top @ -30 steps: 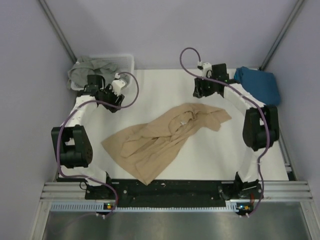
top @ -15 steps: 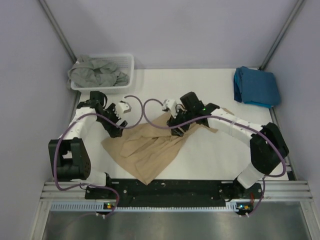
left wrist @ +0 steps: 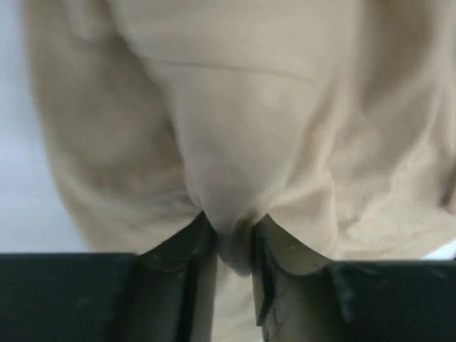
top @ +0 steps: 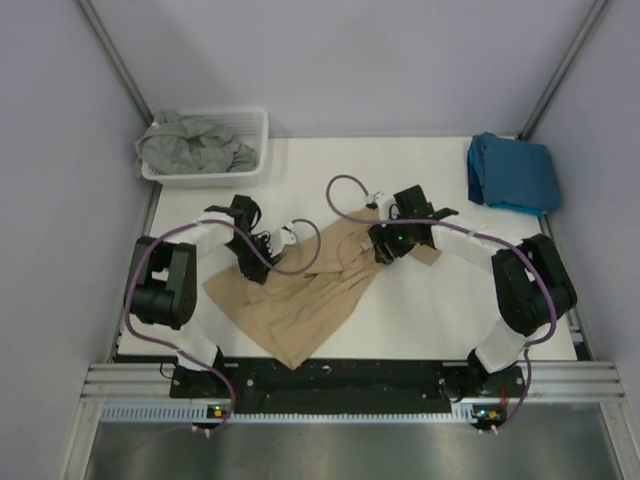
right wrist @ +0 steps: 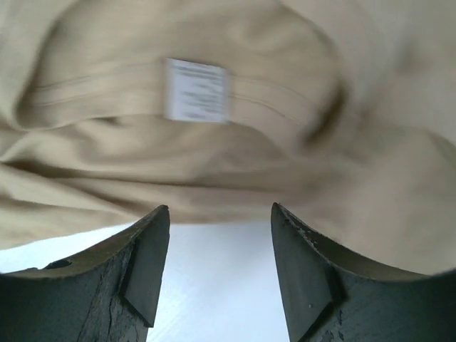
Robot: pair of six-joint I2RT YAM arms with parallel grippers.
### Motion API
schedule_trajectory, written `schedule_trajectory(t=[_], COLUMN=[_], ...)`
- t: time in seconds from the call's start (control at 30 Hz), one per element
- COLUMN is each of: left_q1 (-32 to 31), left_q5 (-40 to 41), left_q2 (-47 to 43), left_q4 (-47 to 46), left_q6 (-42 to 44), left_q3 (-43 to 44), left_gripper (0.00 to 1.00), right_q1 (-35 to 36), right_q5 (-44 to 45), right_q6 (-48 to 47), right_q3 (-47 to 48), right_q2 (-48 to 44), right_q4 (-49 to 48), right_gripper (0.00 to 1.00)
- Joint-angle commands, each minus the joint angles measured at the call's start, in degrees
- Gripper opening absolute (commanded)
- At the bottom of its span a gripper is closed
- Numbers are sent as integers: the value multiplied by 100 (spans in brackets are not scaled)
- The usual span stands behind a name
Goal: Fold and stack the t-shirts
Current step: Move the tshirt to the center of the board, then flatten out the tshirt
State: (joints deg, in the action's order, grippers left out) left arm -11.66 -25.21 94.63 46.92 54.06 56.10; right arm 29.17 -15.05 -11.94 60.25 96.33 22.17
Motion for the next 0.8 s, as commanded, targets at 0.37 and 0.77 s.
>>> schedule_trajectory(t=[0.37, 0.77], left_q1=[-653, -504], left_q5=[1713, -545], left_q2=[2139, 328], left_q4=[-1335, 896], left_q6=[-1082, 489], left_q3=[3882, 2232], left_gripper=[47, 68], right_q1=[-2495, -3382], right_q5=[2189, 2447], right_q6=[1353, 1239], right_q3=[179, 66], right_q2=[-28, 263], right_q4=[-40, 463], right_gripper=[60, 63])
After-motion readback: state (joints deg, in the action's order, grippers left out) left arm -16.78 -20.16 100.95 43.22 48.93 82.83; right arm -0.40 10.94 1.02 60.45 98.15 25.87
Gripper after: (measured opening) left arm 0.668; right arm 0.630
